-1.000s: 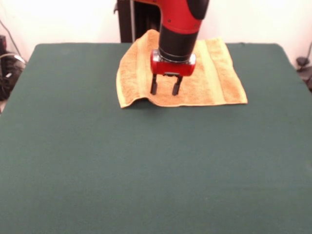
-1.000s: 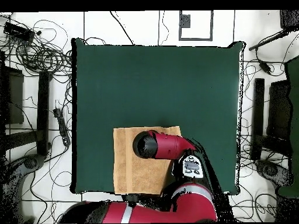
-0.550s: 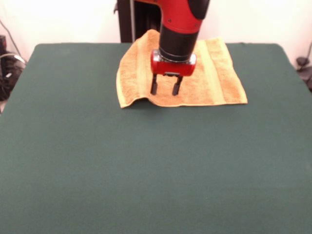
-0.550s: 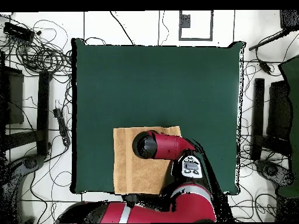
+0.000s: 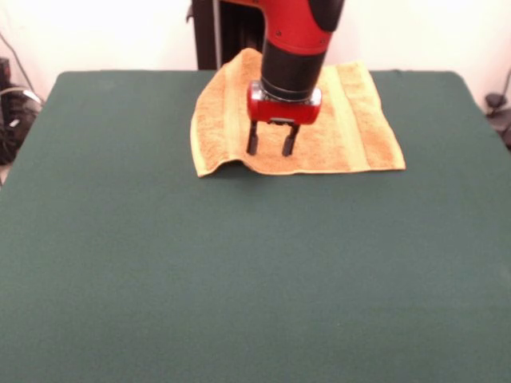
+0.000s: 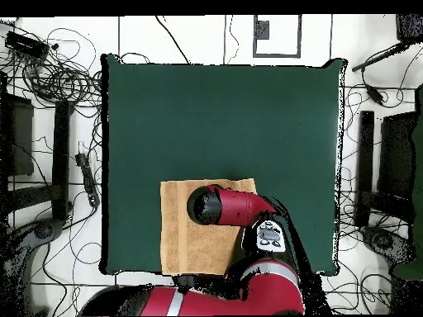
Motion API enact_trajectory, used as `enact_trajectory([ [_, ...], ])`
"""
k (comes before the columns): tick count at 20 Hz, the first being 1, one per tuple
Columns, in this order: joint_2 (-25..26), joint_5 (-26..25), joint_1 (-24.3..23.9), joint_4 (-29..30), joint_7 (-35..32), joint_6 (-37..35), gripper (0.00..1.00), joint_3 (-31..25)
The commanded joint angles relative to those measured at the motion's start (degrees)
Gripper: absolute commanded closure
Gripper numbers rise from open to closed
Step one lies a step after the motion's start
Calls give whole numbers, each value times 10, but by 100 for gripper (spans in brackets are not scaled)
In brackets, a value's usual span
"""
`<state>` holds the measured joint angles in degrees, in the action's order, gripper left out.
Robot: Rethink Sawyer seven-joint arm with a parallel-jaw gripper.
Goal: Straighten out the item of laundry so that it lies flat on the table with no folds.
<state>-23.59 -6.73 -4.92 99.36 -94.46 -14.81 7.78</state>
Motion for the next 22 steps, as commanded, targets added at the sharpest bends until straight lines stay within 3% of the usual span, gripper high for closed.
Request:
enact_trajectory([
  [1,91,18,24,59,-125,46,0,-65],
  [11,87,42,34,64,-142,43,0,-74],
  [22,109,29,34,50,-134,82,0,-62],
])
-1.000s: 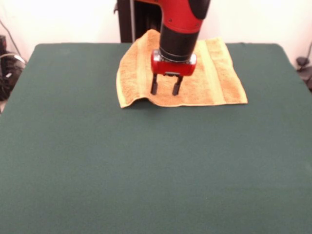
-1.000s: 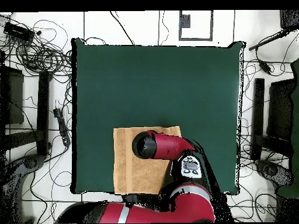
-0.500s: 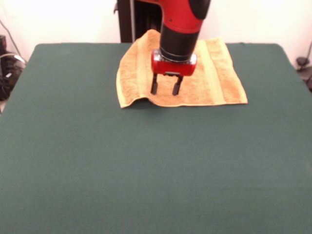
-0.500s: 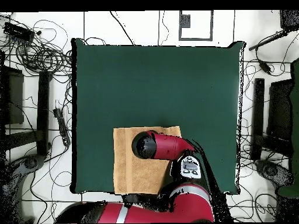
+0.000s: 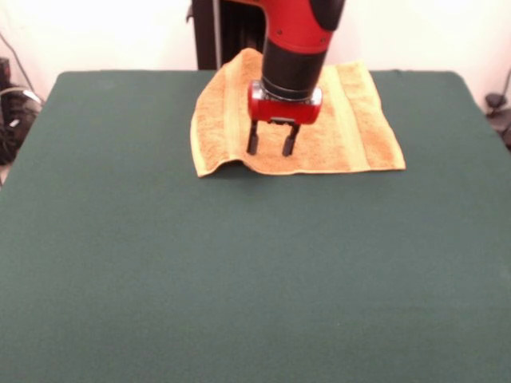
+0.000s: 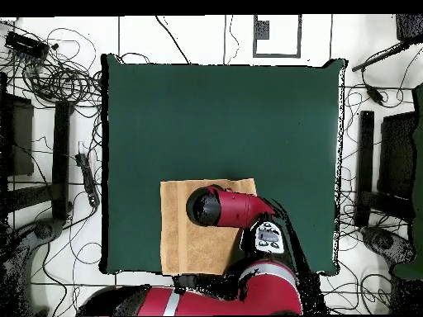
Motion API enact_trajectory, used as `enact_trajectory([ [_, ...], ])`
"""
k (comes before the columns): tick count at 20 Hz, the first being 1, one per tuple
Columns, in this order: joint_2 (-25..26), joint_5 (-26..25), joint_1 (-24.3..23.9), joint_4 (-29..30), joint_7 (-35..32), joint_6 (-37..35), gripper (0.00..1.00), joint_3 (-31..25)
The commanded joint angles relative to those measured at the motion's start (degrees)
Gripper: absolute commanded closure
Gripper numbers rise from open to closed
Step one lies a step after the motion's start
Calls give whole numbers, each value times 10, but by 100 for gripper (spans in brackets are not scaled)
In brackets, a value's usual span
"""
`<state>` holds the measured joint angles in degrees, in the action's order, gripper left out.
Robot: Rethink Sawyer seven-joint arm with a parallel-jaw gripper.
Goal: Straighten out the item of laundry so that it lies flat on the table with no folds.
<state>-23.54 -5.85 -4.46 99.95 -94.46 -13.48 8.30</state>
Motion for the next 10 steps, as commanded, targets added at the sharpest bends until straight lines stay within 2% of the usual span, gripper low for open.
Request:
enact_trajectory([
  [1,116,18,31,41,-134,73,0,-64],
  [4,134,15,25,42,-135,103,0,-73],
  [10,135,19,34,59,-135,99,0,-98],
])
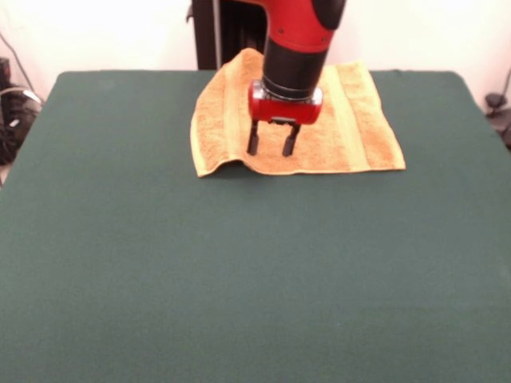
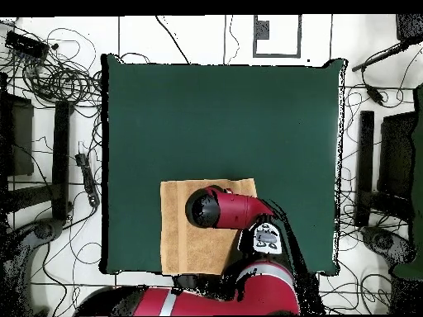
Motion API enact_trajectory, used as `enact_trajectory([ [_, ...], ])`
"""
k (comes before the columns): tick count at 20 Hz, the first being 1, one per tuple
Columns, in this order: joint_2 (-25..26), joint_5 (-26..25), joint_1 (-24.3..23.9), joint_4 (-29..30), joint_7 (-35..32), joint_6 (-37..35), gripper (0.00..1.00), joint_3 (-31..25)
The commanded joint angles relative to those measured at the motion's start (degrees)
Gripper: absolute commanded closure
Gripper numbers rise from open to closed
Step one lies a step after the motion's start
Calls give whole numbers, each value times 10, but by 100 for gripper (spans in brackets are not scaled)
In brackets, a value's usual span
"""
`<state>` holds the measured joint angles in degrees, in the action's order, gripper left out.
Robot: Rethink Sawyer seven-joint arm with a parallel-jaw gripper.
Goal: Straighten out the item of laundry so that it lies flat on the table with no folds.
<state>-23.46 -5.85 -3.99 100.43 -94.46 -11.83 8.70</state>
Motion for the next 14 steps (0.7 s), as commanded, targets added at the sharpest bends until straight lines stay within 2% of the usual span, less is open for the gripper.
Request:
enact_trajectory([
  [1,132,22,31,59,-137,82,0,-105],
  [14,121,93,68,75,-181,83,0,-133],
])
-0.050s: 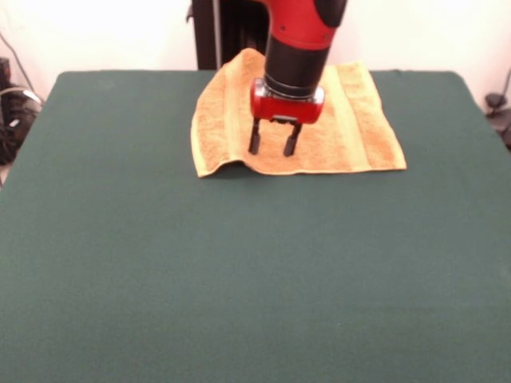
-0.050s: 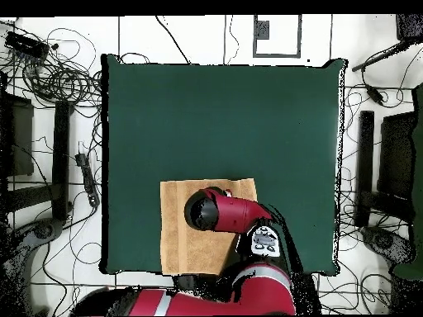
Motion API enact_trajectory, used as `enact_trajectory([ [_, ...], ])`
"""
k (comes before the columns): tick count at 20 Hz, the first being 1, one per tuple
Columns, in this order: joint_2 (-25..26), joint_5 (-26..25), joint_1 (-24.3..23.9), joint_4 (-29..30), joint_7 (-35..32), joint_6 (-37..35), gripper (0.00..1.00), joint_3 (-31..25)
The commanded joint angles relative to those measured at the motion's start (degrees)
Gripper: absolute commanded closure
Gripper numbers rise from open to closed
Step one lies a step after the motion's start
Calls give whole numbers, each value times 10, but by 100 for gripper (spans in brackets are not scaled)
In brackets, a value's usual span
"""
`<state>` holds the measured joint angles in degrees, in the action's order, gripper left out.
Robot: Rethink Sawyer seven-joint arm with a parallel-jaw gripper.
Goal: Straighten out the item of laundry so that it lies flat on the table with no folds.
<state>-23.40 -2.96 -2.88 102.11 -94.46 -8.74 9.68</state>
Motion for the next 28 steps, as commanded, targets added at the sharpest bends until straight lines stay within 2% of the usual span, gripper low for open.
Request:
enact_trajectory([
  [1,121,70,60,59,-183,52,0,-143],
  [10,123,124,86,54,-189,53,0,-145],
  [28,126,113,70,46,-139,67,0,-175],
])
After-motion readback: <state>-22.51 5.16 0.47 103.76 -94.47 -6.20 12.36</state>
